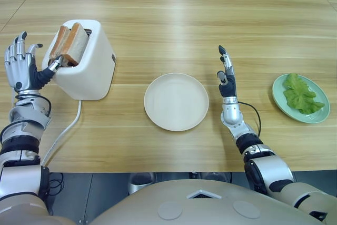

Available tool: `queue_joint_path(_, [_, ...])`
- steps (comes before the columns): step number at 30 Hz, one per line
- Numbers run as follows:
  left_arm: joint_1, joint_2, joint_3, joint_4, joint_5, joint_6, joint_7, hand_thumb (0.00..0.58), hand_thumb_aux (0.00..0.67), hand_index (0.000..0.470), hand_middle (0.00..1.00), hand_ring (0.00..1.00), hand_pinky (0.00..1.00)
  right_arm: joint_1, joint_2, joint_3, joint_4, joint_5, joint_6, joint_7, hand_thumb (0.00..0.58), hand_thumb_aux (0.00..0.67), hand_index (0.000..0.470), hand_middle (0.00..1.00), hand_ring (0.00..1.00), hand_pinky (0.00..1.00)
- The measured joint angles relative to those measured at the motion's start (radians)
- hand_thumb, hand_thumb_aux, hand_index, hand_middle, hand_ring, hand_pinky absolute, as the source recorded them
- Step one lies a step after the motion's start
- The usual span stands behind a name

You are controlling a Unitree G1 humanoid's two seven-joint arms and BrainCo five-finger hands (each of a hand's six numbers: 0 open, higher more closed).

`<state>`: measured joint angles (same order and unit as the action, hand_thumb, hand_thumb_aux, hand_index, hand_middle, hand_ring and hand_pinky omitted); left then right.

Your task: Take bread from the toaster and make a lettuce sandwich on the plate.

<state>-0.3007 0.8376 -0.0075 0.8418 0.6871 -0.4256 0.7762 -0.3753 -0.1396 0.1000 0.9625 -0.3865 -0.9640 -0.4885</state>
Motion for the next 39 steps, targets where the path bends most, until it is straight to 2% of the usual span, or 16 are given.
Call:
queue_joint_path(13, [-0.043, -0.035, -0.044, -0.029, -0.018, -0.012, 0.006, 0.580, 0.670, 0.460, 0.00, 0.00, 0.00, 0.009, 0.000, 0.000, -0.022, 0.000, 0.002, -0.001, 0.000, 0.000, 0.000, 0.00, 0.00, 0.00])
queue_joint_path(14, [-0.047, -0.045, -0.038, -0.028, -0.033, -0.019, 0.008, 0.580, 0.670, 0.460, 0.17, 0.17, 0.17, 0.009, -0.001, -0.001, -0.025, 0.000, 0.002, -0.002, 0.000, 0.000, 0.000, 0.00, 0.00, 0.00])
queue_joint_path(15, [-0.051, -0.060, -0.027, -0.027, -0.052, -0.026, 0.008, 0.580, 0.670, 0.460, 0.39, 0.39, 0.39, 0.009, -0.002, -0.001, -0.026, 0.000, 0.003, -0.004, 0.000, 0.000, 0.000, 0.00, 0.00, 0.00])
queue_joint_path(16, [-0.057, -0.075, -0.017, -0.025, -0.071, -0.030, 0.007, 0.580, 0.670, 0.460, 0.39, 0.39, 0.39, 0.010, -0.002, -0.001, -0.026, 0.000, 0.004, -0.004, 0.000, 0.000, 0.000, 0.00, 0.00, 0.00])
queue_joint_path(17, [-0.073, -0.093, -0.007, -0.013, -0.097, -0.040, 0.000, 0.580, 0.670, 0.460, 1.00, 1.00, 1.00, 0.011, -0.003, -0.001, -0.026, 0.000, 0.005, -0.006, 0.000, 0.000, 0.000, 0.00, 0.00, 0.00])
queue_joint_path(26, [-0.186, -0.135, 0.024, 0.076, -0.211, -0.103, -0.048, 0.580, 0.670, 0.460, 1.00, 1.00, 1.00, 0.013, -0.003, -0.002, -0.025, 0.000, 0.025, -0.014, 0.000, 0.000, 0.000, 0.00, 0.00, 0.00])
queue_joint_path(32, [-0.232, -0.141, 0.061, 0.085, -0.243, -0.166, 0.012, 0.580, 0.670, 0.460, 1.00, 1.00, 1.00, 0.009, -0.002, -0.005, -0.025, 0.001, 0.032, -0.024, 0.000, 0.000, 0.000, 0.00, 0.00, 0.00])
queue_joint_path(35, [-0.228, -0.148, 0.144, -0.011, -0.291, -0.253, 0.080, 0.580, 0.670, 0.460, 1.00, 1.00, 1.00, 0.004, -0.003, -0.012, -0.024, 0.001, 0.038, -0.030, 0.000, 0.000, 0.000, 0.00, 0.00, 0.00])
queue_joint_path(39, [-0.167, -0.201, 0.234, -0.269, -0.349, -0.337, 0.093, 0.580, 0.670, 0.460, 1.00, 1.00, 1.00, -0.004, -0.014, -0.028, -0.026, 0.001, 0.041, -0.040, 0.000, 0.000, 0.000, 0.00, 0.00, 0.00])
